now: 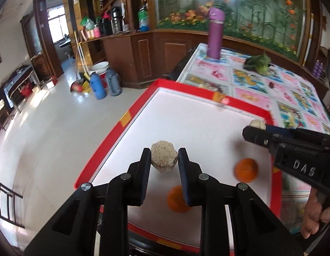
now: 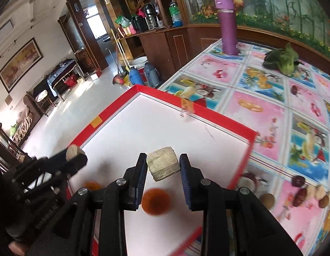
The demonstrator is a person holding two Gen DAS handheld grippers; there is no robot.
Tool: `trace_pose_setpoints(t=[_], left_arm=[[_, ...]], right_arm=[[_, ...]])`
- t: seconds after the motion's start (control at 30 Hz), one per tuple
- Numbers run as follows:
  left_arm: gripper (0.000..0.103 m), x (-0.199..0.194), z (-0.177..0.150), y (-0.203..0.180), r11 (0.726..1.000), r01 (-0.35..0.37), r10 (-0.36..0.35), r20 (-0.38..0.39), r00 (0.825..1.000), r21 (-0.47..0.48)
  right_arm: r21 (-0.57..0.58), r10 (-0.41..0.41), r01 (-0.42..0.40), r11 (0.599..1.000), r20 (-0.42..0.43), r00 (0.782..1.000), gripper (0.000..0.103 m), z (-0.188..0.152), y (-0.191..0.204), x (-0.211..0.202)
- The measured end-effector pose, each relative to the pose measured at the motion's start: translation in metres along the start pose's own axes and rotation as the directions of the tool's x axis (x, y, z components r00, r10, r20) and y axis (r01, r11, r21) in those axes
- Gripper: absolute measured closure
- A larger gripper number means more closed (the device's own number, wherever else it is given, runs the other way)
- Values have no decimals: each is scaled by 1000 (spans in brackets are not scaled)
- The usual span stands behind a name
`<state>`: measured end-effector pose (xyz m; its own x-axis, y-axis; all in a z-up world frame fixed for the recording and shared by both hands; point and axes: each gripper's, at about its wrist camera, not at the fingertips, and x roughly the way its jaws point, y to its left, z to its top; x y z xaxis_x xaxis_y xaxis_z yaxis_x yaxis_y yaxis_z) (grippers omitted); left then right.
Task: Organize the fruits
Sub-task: 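Lower both held items into the red tray and open both tools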
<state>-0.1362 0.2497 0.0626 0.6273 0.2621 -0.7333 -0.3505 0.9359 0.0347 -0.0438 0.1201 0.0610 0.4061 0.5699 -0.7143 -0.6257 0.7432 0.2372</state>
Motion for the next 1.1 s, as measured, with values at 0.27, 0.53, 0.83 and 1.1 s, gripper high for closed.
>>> trace_pose_setpoints(t=[0.27,0.53,0.83,1.1], left_arm=[[75,30,-8,7,999,-38,37,-70,997,-11],[75,39,-7,7,999,-53,53,-96,994,5],[69,41,-5,5,996,-93,93,-103,990,6],[33,28,-7,-2,995,-99,99,-65,993,15]], right_arm=[[2,1,-1,1000,-58,998,73,5,8,28],[23,6,-3,1000,-122,992,73,0,4,46],[18,6,-3,1000,-134,991,72,-2,6,44],[73,33,-29,997,-52,998,46,-12,-5,19]])
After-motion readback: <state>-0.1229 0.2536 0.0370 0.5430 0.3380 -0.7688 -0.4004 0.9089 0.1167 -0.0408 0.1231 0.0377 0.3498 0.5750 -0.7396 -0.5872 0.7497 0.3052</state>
